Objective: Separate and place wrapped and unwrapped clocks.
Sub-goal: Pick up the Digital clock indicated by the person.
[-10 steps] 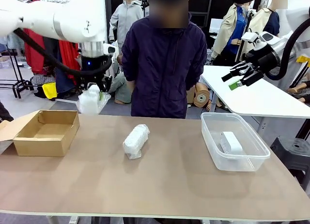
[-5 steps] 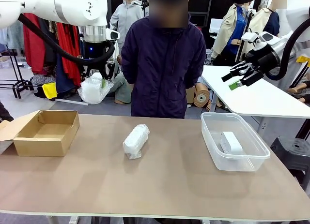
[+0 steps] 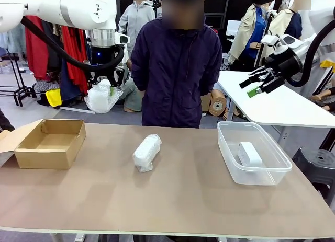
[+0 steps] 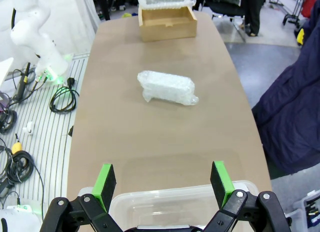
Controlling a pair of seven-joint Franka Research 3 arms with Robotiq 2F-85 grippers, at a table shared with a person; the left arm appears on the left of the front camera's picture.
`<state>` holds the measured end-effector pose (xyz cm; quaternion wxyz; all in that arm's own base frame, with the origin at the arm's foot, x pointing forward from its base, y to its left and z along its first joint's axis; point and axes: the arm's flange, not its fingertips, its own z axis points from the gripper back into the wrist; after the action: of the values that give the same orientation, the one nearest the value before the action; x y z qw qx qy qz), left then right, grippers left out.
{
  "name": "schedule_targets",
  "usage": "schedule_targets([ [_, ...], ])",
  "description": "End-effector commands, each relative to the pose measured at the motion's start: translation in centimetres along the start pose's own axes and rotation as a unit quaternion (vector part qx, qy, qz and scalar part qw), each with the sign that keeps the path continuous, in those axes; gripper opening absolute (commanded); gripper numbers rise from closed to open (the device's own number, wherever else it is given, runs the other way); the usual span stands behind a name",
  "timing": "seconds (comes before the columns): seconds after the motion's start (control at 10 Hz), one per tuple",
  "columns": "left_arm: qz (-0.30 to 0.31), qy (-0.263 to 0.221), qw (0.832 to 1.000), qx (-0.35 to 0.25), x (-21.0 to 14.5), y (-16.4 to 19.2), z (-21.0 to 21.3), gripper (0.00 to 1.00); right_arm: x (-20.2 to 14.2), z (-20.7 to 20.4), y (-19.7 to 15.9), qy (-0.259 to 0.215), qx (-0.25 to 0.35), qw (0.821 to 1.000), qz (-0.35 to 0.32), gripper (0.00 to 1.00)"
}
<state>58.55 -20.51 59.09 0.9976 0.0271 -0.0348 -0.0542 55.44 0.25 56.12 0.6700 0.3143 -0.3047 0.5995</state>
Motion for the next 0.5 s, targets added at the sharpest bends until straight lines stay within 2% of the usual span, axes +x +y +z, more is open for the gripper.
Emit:
schedule_targets([
  [0.0,0.005,-0.002,1.000,-0.001,-0.25,0.05,0.51,0.00,0.17,0.12,0.15,0.000,-0.001,1.000,0.003,1.00],
  [0.4,0.005,-0.002,1.000,-0.001,-0.25,0.05,0.51,0.00,0.17,0.12,0.15,0.000,-0.001,1.000,0.003,1.00],
])
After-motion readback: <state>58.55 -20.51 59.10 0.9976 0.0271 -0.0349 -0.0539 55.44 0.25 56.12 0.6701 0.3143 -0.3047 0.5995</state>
